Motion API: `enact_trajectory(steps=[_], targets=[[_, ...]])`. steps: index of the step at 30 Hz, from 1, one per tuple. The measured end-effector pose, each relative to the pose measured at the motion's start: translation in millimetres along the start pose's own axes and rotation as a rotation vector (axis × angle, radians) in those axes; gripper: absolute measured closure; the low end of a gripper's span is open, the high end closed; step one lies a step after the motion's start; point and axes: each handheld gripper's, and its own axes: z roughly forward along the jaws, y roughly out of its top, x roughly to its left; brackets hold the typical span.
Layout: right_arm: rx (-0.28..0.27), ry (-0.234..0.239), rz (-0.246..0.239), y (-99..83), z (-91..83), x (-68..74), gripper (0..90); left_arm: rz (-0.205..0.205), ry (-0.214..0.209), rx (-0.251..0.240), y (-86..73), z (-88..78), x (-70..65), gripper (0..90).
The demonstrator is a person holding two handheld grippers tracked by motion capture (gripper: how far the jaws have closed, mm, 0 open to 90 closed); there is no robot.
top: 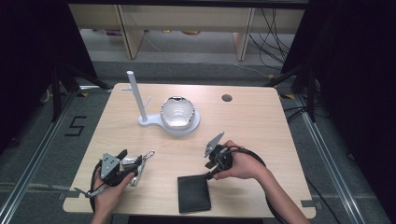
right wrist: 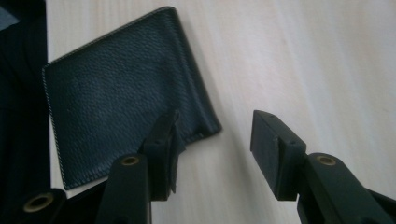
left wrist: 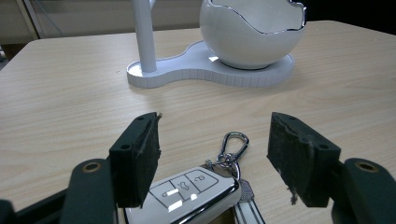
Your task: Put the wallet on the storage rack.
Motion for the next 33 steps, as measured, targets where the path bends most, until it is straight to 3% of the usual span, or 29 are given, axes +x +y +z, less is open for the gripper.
enact_trajectory(steps=[1,2,3,6,10,11,20,24,25,26,29,33], targets=[[0.008,0.009,-0.012,2.3,3.0,-0.2,53.0,0.001,-0.005,-0.006,-0.2,0.9,0.0,33.5],[0.036,0.012,0.019,5.9,6.2,1.9,52.6,0.003,-0.004,-0.005,-0.2,0.8,-0.1,33.5],[0.036,0.012,0.019,5.9,6.2,1.9,52.6,0.003,-0.004,-0.005,-0.2,0.8,-0.1,33.5],[0.096,0.035,-0.002,13.8,14.8,1.3,51.1,0.007,0.001,0.004,0.2,0.4,-0.4,33.5],[0.124,0.053,-0.033,18.4,21.1,0.9,50.2,0.007,0.002,0.003,0.1,0.2,-0.7,33.6],[0.132,0.053,-0.018,19.1,21.2,1.8,49.9,0.008,0.002,0.003,0.1,0.3,-0.8,33.6],[0.166,0.089,-0.048,24.7,27.2,-0.6,47.6,0.007,0.003,0.006,0.2,0.5,-0.6,33.7],[0.180,0.091,-0.044,25.3,29.2,-1.6,47.0,0.008,0.003,0.008,0.3,0.7,-0.8,33.7],[0.189,0.083,-0.020,25.2,28.1,-0.5,46.9,0.008,0.003,0.007,0.3,0.8,-0.9,33.7],[0.182,0.093,-0.041,25.4,29.4,-1.9,46.9,0.008,0.003,0.007,0.3,0.8,-0.9,33.7],[0.189,0.088,-0.028,25.3,29.6,-1.2,47.1,0.007,0.002,0.005,0.2,0.9,-1.1,33.7],[0.175,0.117,-0.014,22.8,30.6,-3.4,52.3,0.006,0.002,0.006,0.3,1.0,-1.2,33.7]])
